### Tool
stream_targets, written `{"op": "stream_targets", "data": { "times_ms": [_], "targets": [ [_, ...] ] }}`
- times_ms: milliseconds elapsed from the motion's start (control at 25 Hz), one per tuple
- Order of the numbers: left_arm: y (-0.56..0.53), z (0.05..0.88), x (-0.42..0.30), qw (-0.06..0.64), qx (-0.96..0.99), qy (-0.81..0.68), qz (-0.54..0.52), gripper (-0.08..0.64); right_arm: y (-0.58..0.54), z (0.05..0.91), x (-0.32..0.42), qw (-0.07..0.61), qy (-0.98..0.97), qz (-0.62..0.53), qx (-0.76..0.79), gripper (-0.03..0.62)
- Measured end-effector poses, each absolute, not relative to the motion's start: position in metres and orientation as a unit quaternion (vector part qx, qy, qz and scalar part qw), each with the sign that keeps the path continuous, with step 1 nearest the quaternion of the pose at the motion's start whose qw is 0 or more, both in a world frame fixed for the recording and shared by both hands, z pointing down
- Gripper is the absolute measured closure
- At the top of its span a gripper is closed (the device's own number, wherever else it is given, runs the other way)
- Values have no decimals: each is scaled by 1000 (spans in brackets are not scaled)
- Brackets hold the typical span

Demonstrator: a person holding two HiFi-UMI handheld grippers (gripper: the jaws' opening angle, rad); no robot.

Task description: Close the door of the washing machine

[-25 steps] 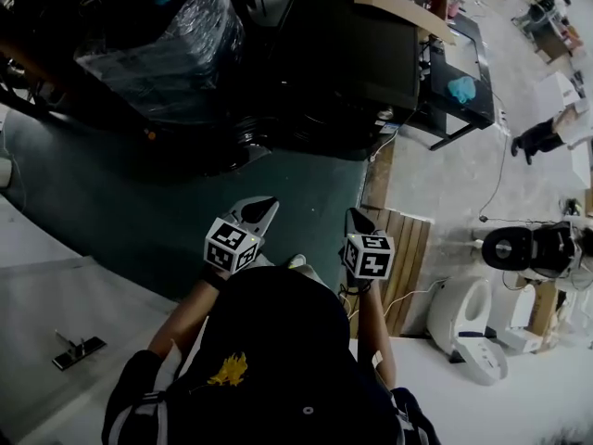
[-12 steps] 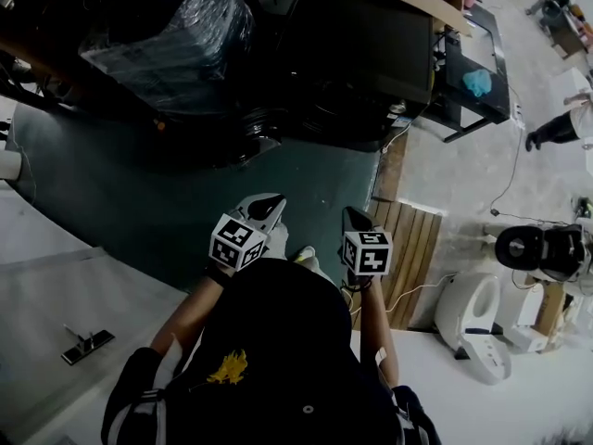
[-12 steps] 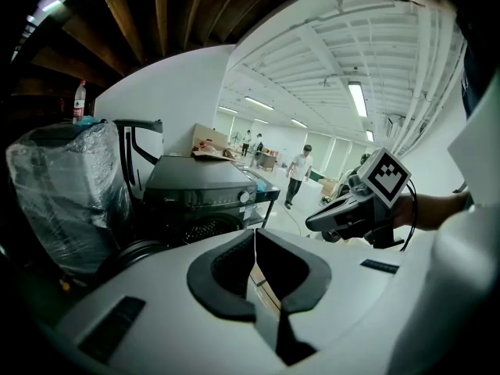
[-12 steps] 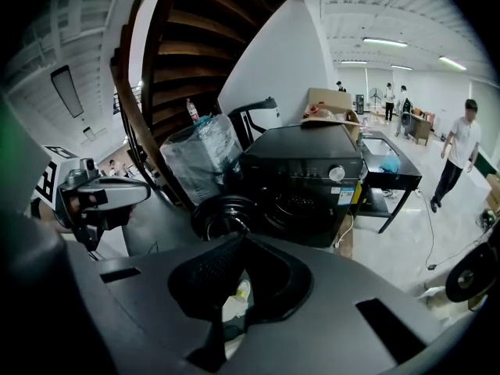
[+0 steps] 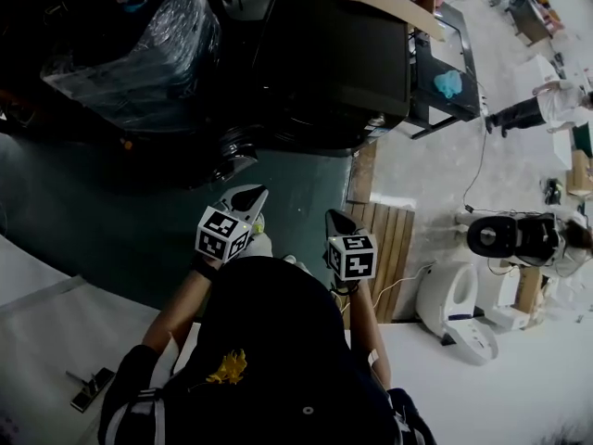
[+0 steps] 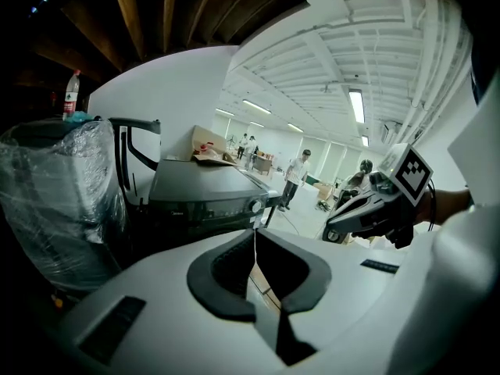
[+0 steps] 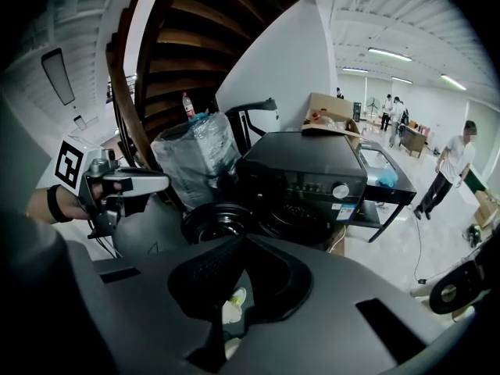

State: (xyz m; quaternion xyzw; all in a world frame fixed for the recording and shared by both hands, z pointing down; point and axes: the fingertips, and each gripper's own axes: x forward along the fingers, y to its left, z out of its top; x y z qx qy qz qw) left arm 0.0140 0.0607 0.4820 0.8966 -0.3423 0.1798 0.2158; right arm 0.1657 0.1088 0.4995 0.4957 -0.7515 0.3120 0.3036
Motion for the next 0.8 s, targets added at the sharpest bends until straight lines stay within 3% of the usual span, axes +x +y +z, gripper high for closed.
{"op": "stream_targets", "data": {
  "times_ms": [280,800],
  "targets": [
    [12,501,-25,244,891,-338,178,540,86,501,123,293,-726,333,525,566],
    [-34,572,-117,241,874,-360,218,540,72,532,44,350,-736,314,487,566]
  ]
}}
